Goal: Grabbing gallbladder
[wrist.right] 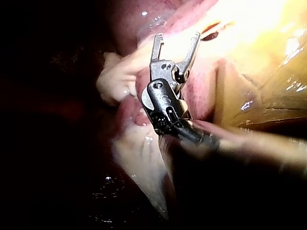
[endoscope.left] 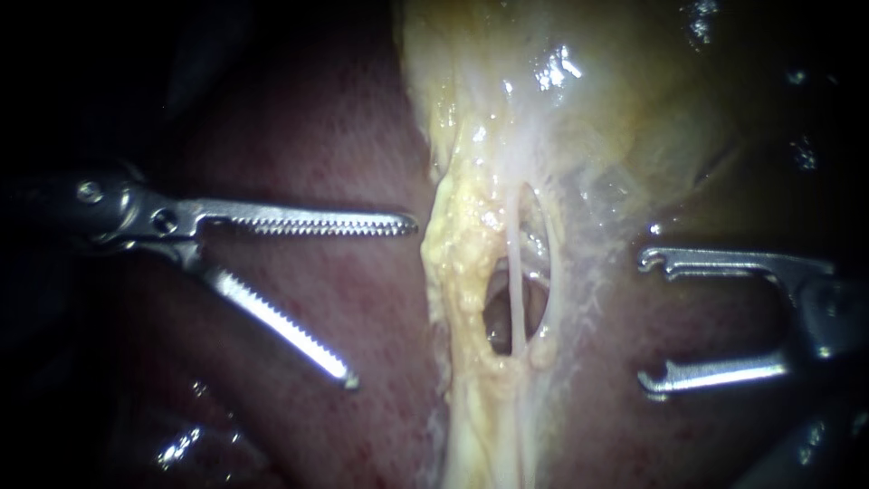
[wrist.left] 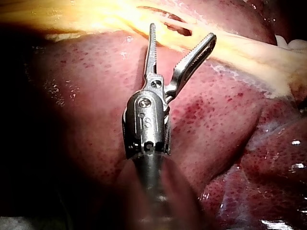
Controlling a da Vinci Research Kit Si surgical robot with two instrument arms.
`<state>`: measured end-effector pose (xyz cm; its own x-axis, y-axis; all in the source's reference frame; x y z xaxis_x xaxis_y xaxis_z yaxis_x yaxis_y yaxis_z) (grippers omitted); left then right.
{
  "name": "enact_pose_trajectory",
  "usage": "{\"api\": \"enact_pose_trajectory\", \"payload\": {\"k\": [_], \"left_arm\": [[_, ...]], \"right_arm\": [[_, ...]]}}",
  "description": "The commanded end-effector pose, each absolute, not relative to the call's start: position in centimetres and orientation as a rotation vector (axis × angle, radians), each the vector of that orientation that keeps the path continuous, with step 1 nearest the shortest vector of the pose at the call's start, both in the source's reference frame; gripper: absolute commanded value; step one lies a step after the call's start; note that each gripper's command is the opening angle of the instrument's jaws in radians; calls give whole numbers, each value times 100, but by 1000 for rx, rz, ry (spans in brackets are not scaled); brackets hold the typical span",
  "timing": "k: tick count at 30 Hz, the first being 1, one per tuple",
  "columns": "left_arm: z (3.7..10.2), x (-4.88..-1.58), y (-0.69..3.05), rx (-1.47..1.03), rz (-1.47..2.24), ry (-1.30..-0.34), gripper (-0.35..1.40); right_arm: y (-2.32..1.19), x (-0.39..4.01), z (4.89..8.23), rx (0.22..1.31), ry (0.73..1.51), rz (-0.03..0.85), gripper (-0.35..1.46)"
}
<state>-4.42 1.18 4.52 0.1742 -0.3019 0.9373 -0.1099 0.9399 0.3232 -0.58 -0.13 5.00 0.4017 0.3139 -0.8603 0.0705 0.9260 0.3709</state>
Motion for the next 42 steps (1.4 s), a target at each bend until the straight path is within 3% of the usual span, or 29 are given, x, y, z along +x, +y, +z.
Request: {"api": "enact_pose_trajectory", "payload": {"k": [1, 11, 23, 32, 42], "left_arm": [[452, -442, 118, 352, -140, -1397, 91], [443, -444, 124, 318, -177, -1384, 93], [424, -461, 134, 235, -380, -1280, 88], [428, -474, 138, 243, -522, -1197, 73], [429, -480, 139, 271, -683, -1136, 41]], "right_arm": [[-13, -58, 499, 378, 1155, 158, 59], [-13, -58, 499, 381, 1154, 164, 59], [-13, -57, 499, 381, 1154, 164, 59], [-14, -57, 499, 388, 1152, 175, 59], [-14, -57, 499, 387, 1152, 175, 59]]}}
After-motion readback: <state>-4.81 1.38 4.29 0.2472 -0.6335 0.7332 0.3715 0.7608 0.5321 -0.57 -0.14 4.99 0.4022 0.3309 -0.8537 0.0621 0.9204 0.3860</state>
